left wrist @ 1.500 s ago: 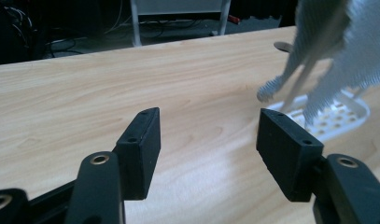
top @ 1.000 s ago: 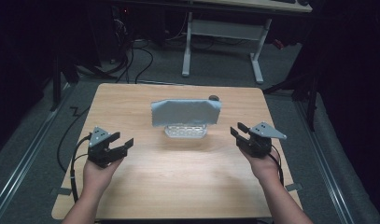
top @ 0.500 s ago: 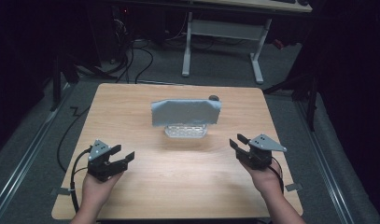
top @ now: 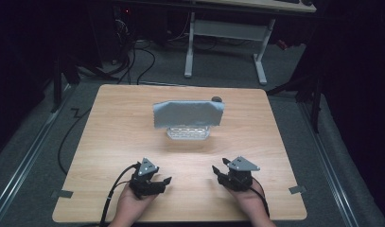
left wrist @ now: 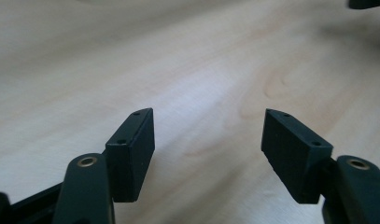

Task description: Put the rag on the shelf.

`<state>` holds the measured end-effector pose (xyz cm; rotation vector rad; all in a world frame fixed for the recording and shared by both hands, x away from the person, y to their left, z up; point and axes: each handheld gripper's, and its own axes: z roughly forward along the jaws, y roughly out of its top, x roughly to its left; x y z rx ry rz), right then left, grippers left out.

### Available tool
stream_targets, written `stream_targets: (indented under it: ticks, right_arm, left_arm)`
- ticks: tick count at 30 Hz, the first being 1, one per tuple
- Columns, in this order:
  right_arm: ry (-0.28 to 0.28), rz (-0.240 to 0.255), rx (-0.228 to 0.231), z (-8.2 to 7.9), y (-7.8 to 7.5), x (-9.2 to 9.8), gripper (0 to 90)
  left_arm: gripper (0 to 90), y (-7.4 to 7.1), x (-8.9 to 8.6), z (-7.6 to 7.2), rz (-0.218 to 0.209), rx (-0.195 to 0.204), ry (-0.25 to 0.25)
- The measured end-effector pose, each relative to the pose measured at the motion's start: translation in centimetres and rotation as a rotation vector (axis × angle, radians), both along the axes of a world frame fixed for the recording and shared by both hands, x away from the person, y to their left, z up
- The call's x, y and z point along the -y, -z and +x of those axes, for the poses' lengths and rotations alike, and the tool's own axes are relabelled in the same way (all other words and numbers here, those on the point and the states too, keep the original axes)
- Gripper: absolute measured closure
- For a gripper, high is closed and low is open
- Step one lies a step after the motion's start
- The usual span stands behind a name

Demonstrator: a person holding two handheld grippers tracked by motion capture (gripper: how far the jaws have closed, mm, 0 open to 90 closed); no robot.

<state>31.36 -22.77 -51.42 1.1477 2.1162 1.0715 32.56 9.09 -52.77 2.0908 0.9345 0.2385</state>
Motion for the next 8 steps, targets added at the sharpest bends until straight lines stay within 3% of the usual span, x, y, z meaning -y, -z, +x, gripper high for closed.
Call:
stream_targets:
  ticks: [1,2,3,4,6,8]
  right_arm:
    - [-0.005,0.004,-0.028,-0.2,0.6,-0.2,48.3]
    - [-0.03,-0.01,-0.054,-0.2,0.9,-0.5,46.8]
    - [-0.03,-0.01,-0.054,-0.2,0.9,-0.5,46.8]
    - [-0.063,-0.073,-0.031,-0.7,1.3,-1.0,46.4]
    - [-0.064,-0.073,-0.033,-0.7,1.3,-1.1,46.2]
    - [-0.076,-0.038,-0.023,-0.7,1.0,-1.1,44.6]
  left_arm:
    - [35.1,0.0,0.0,0.0,0.0,0.0,0.0]
    - [34.8,0.1,0.3,-0.3,0.016,0.022,0.032]
    - [34.5,0.1,0.3,-0.3,0.016,0.022,0.032]
    - [34.5,-0.2,0.1,-0.3,0.018,0.035,0.034]
    - [34.5,-0.3,-0.2,-0.2,0.002,0.034,0.024]
    - [34.5,-0.4,-0.7,0.1,-0.014,0.033,0.001]
